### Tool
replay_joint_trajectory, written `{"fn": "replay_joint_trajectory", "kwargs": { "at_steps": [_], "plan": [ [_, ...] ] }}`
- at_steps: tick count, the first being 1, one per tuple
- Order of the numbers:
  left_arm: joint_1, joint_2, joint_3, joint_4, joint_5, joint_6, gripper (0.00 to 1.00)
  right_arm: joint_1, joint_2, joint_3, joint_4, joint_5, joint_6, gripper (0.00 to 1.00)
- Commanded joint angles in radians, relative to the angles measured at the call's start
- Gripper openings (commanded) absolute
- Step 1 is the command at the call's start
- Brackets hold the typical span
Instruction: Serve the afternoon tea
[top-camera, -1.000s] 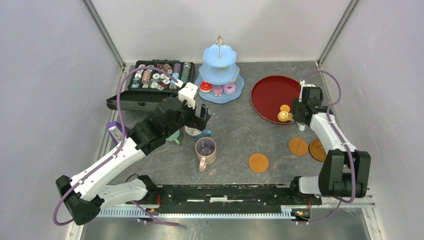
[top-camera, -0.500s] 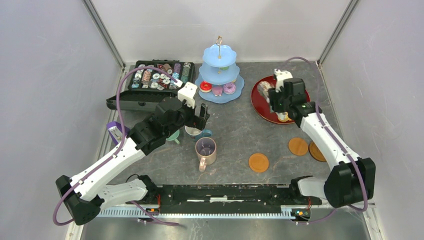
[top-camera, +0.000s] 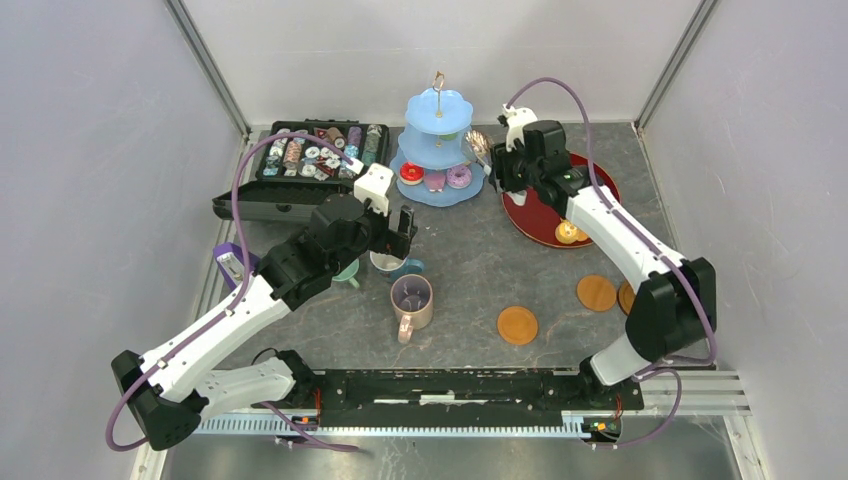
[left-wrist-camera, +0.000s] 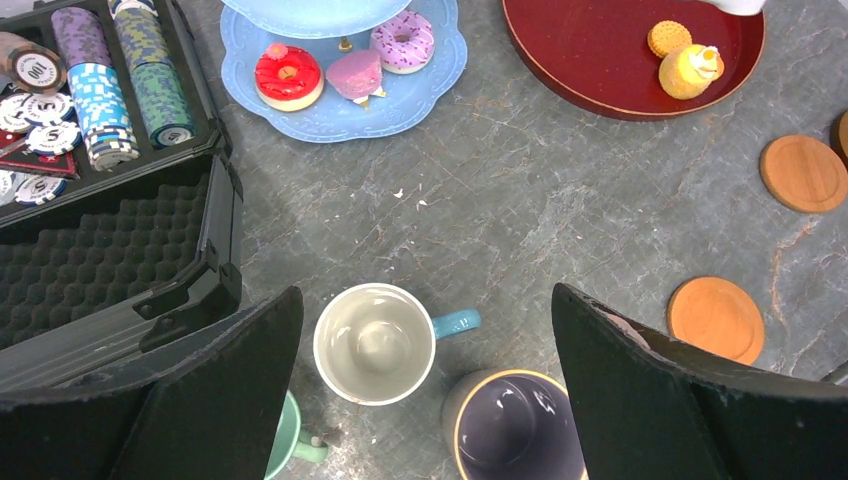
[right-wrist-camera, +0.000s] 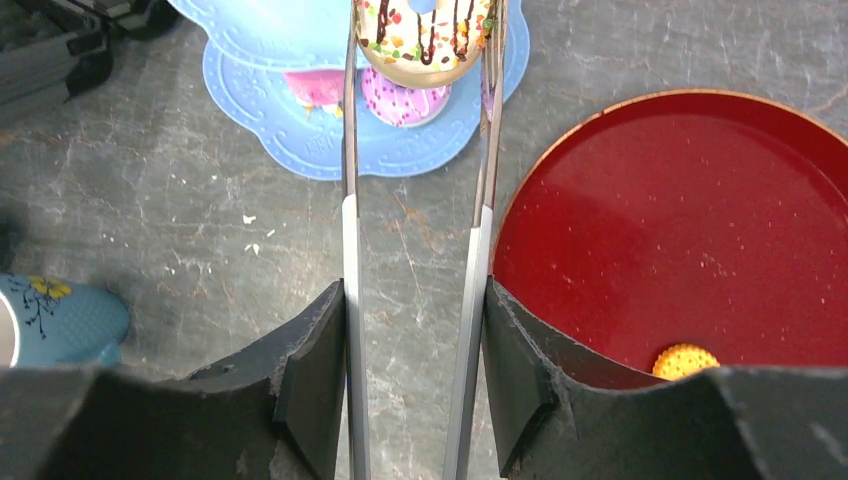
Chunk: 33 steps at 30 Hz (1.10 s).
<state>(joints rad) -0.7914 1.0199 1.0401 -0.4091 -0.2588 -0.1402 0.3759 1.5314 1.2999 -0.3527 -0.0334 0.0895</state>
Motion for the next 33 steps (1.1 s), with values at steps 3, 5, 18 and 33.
{"fn": "replay_joint_trajectory", "kwargs": {
  "at_steps": [3,5,18,33],
  "plan": [
    [0.008,-0.019,-0.005,0.046,-0.024,0.014,1.00,0.019,0.089,0.161,0.033,-0.013,0.007,0.40],
    [0.009,-0.018,-0.005,0.046,-0.023,0.017,1.00,0.022,0.113,0.190,0.025,-0.009,0.003,0.40],
    [0.013,-0.009,-0.006,0.046,-0.025,0.025,1.00,0.054,0.241,0.311,-0.021,0.007,-0.014,0.47],
    [0.017,0.002,-0.003,0.044,-0.027,0.024,1.00,0.083,0.241,0.308,-0.051,0.076,-0.045,0.63]
  ]
}}
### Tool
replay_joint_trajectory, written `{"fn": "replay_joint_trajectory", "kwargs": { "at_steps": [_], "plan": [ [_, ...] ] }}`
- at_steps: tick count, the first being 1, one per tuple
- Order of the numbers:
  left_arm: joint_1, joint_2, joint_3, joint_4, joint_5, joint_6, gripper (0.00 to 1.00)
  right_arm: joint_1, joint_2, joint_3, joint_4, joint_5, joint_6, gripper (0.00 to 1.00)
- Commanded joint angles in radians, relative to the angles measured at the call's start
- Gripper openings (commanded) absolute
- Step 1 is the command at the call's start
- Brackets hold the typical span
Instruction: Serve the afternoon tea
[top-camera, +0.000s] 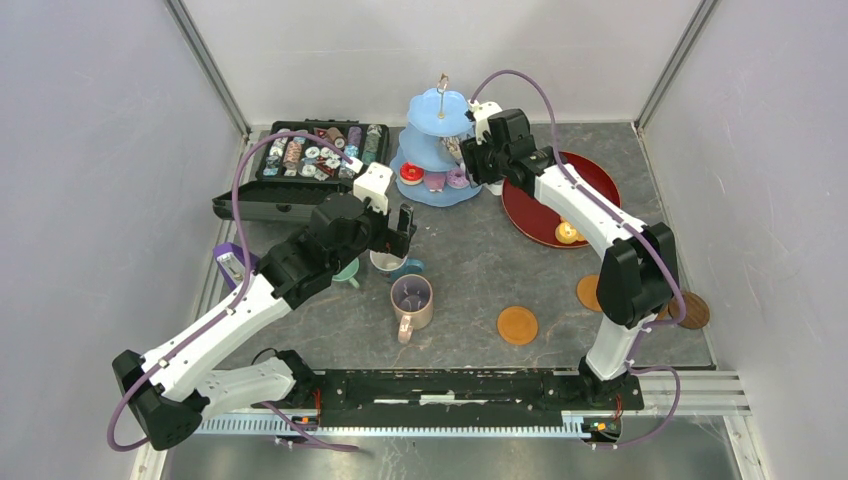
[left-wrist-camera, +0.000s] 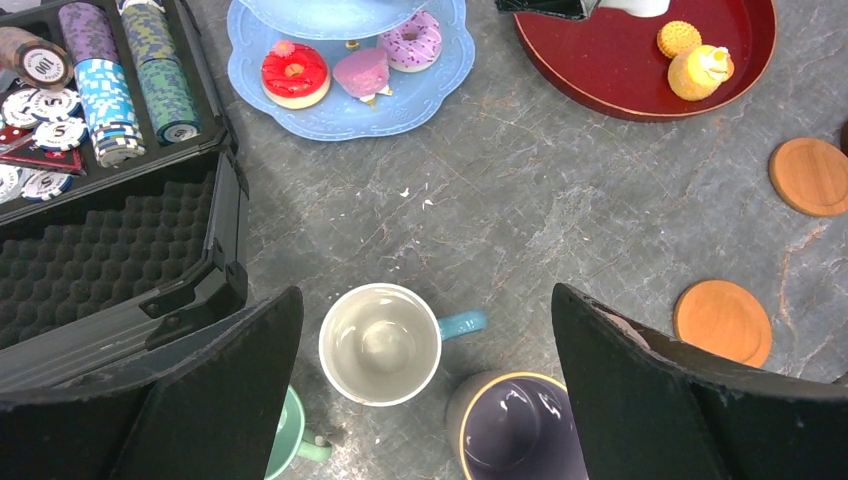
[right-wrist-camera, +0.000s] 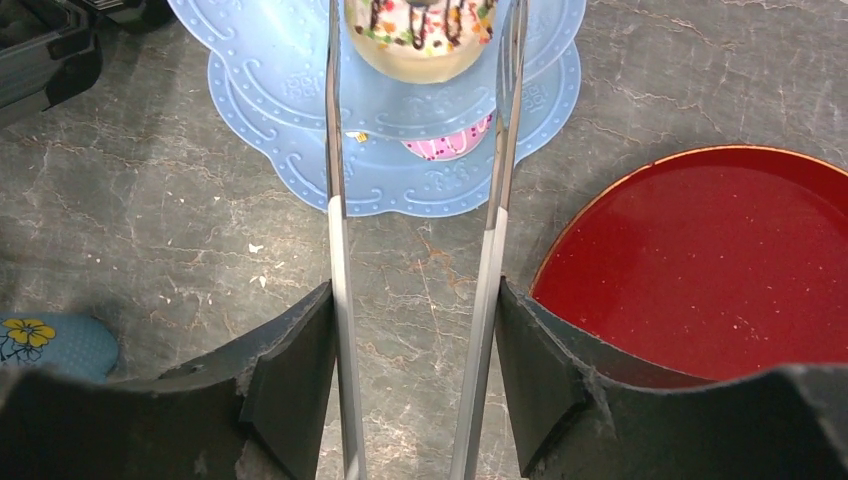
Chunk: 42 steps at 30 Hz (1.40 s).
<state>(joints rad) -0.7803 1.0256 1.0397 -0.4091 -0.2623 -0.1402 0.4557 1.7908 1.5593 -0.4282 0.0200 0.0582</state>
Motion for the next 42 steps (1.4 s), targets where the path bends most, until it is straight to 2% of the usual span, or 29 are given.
{"fn": "replay_joint_trajectory", "kwargs": {
  "at_steps": [1,8,19,27,32,36,42],
  "plan": [
    [0.006,-0.005,-0.001,0.045,-0.020,0.024,1.00,0.003,-0.020,0.046,0.024,0.024,-0.014,0.64],
    [0.006,-0.010,-0.003,0.045,-0.009,0.022,1.00,0.004,-0.037,0.039,0.029,0.018,-0.012,0.68],
    [0.007,-0.030,-0.009,0.045,-0.009,0.022,1.00,0.008,-0.080,-0.005,0.026,0.071,-0.015,0.67],
    [0.007,-0.021,-0.005,0.042,0.001,0.019,1.00,0.006,-0.232,-0.292,0.115,0.095,-0.038,0.80],
    [0.007,-0.016,-0.007,0.043,0.003,0.018,1.00,0.009,-0.307,-0.515,0.131,0.036,-0.102,0.81],
    [0.007,0.000,0.003,0.043,0.028,0.011,1.00,0.013,-0.398,-0.701,0.231,-0.007,-0.083,0.89],
    [0.007,0.012,0.006,0.043,0.045,-0.001,1.00,0.012,-0.360,-0.801,0.333,0.027,-0.082,0.91]
  ]
}}
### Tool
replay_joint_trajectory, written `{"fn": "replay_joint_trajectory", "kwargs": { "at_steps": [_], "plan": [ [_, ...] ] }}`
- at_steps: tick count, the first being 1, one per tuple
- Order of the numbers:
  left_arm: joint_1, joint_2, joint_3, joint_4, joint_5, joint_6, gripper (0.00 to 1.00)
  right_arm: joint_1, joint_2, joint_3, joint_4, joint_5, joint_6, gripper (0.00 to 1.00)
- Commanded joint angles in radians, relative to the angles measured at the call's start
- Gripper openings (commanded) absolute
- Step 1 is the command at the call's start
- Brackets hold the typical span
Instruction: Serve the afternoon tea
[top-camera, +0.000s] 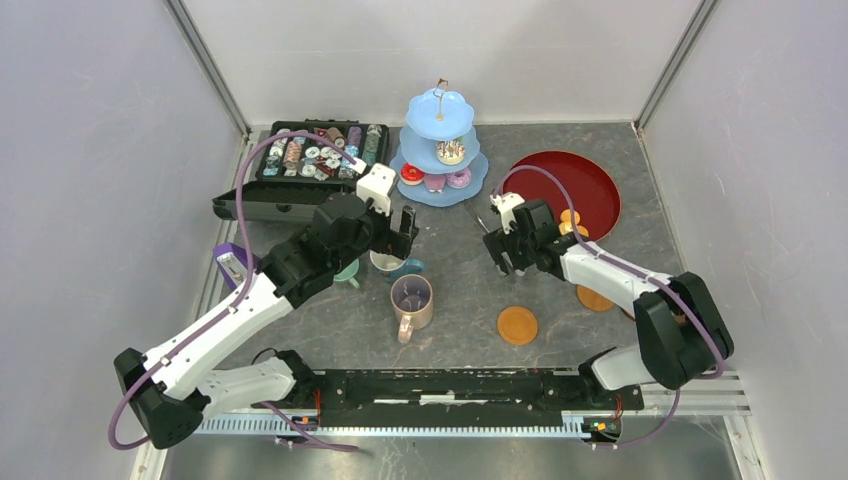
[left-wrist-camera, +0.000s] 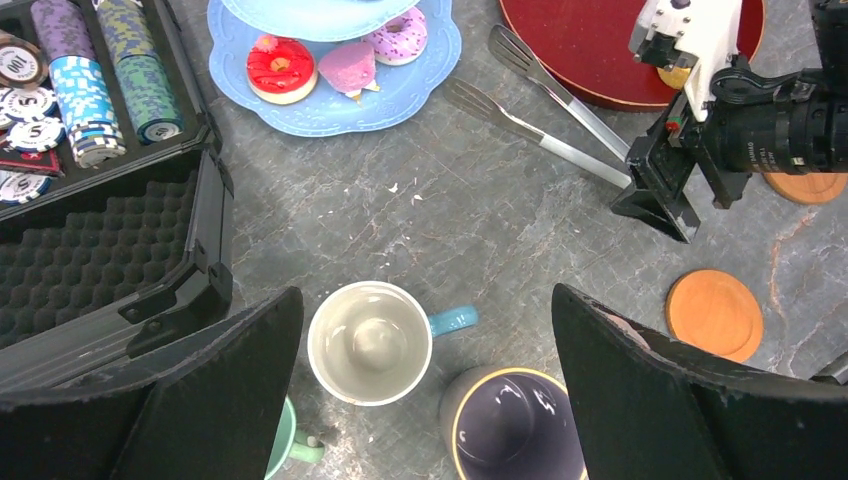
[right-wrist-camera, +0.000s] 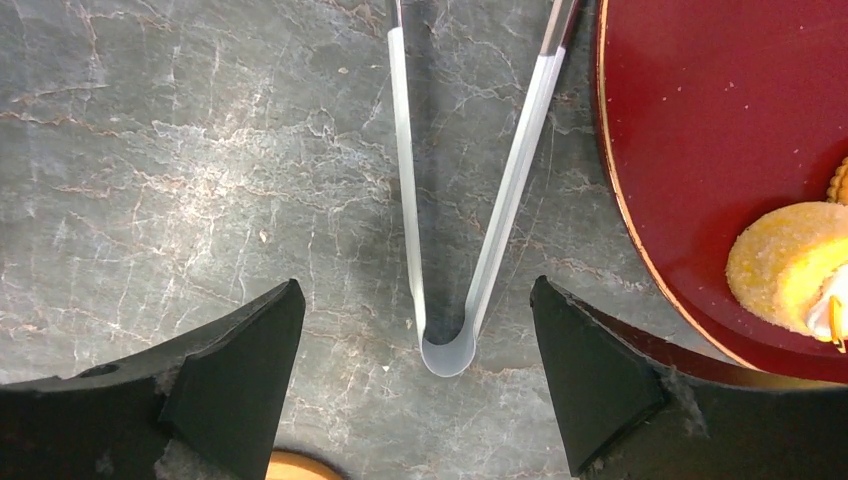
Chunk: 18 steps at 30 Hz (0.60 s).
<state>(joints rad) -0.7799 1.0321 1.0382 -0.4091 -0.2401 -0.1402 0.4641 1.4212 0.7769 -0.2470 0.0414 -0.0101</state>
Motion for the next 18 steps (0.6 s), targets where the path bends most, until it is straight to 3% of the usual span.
{"fn": "replay_joint_trajectory", "kwargs": {
  "at_steps": [1,18],
  "plan": [
    [0.007,0.006,0.006,0.043,0.020,-0.001,1.00,0.004,0.027,-0.029,0.175,0.018,-0.012,0.91],
    [0.008,0.038,0.006,0.045,0.022,-0.002,1.00,0.002,0.179,-0.327,0.900,0.029,0.072,0.82]
  ]
}}
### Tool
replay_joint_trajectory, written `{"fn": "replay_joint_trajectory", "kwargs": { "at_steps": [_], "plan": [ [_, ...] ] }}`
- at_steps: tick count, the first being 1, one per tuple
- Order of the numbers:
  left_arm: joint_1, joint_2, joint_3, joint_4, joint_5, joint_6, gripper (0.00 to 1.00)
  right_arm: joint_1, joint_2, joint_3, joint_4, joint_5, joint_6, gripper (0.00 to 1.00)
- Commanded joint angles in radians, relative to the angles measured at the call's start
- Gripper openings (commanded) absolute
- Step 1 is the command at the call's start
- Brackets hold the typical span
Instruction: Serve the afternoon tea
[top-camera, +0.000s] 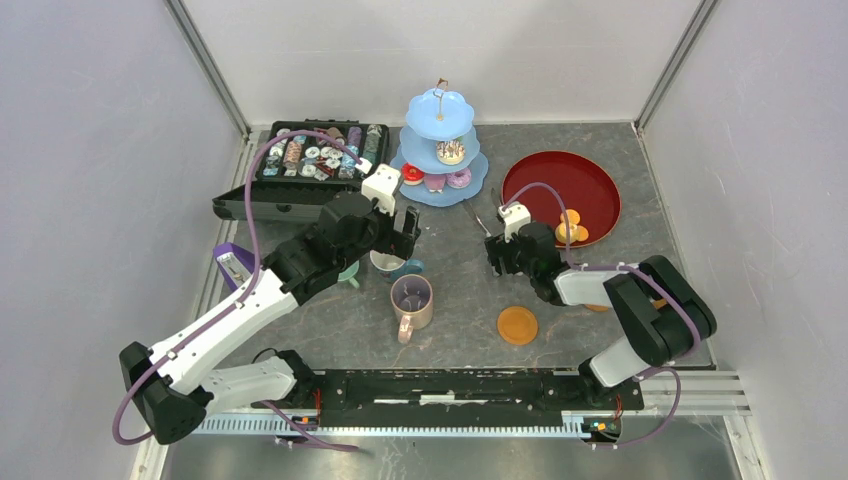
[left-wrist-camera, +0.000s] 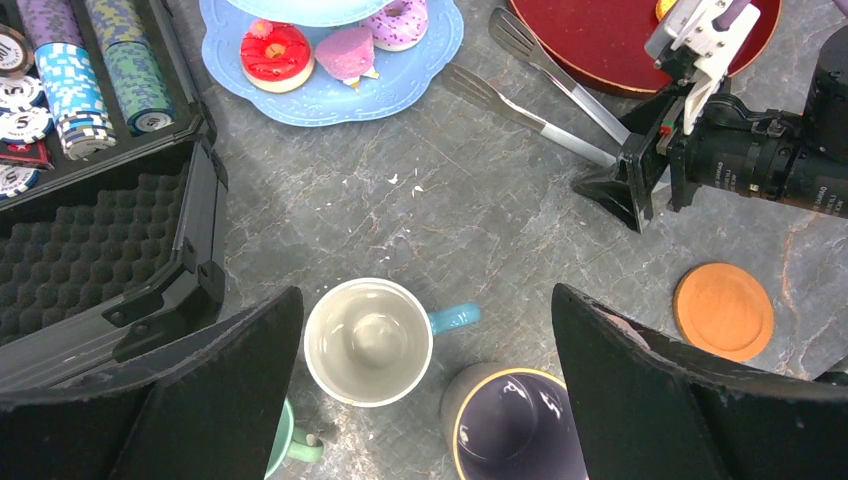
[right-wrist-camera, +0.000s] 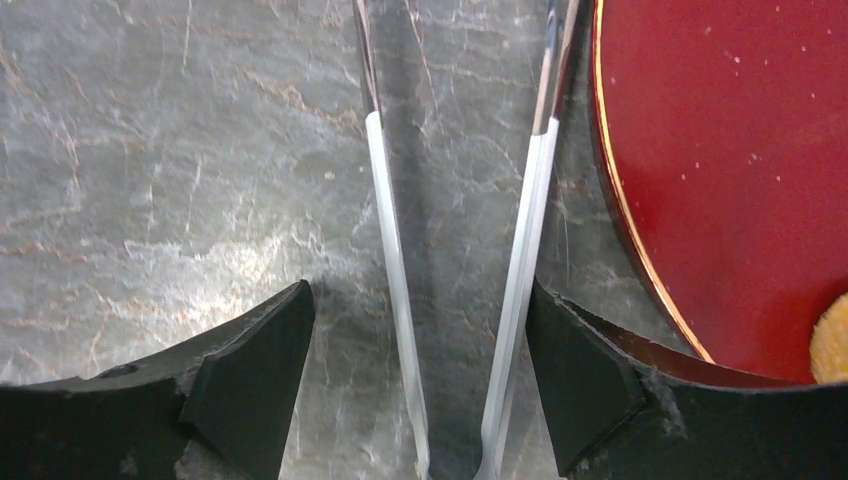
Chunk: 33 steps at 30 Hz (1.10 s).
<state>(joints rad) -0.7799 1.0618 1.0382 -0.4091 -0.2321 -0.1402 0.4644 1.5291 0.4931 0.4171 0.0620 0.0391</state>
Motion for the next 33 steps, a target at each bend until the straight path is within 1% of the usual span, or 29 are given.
{"fn": "replay_joint_trajectory", "kwargs": {
  "at_steps": [1,8,11,13,16,19,22,27,30,33],
  "plan": [
    [0.008,0.009,0.006,0.046,0.013,-0.002,0.99,0.002,0.084,-0.050,0.268,0.011,0.031,0.81],
    [0.008,-0.004,-0.004,0.046,0.006,0.001,0.99,0.013,0.158,-0.099,0.440,0.018,0.030,0.70],
    [0.008,-0.007,-0.003,0.046,0.009,0.000,0.99,0.021,0.166,-0.126,0.499,0.022,0.011,0.62],
    [0.008,-0.008,-0.004,0.047,0.010,0.000,0.99,0.026,0.151,-0.133,0.497,0.031,0.012,0.57],
    [0.007,-0.012,-0.006,0.047,0.006,0.001,0.99,0.033,0.088,-0.135,0.446,0.033,0.016,0.52],
    [0.008,-0.015,-0.004,0.047,0.007,0.001,0.99,0.034,0.007,-0.117,0.336,0.039,0.032,0.47],
    [0.008,-0.016,-0.003,0.047,0.012,0.001,0.99,0.034,-0.071,-0.077,0.168,0.036,0.053,0.44],
    [0.008,-0.025,-0.002,0.047,0.018,-0.002,0.99,0.034,-0.220,-0.023,-0.093,0.047,0.083,0.43],
    [0.008,-0.030,-0.001,0.047,0.025,-0.006,0.99,0.034,-0.293,0.029,-0.271,0.086,0.093,0.39],
    [0.007,-0.038,-0.001,0.048,0.031,-0.009,0.99,0.031,-0.362,0.089,-0.427,0.137,0.093,0.39]
  ]
}}
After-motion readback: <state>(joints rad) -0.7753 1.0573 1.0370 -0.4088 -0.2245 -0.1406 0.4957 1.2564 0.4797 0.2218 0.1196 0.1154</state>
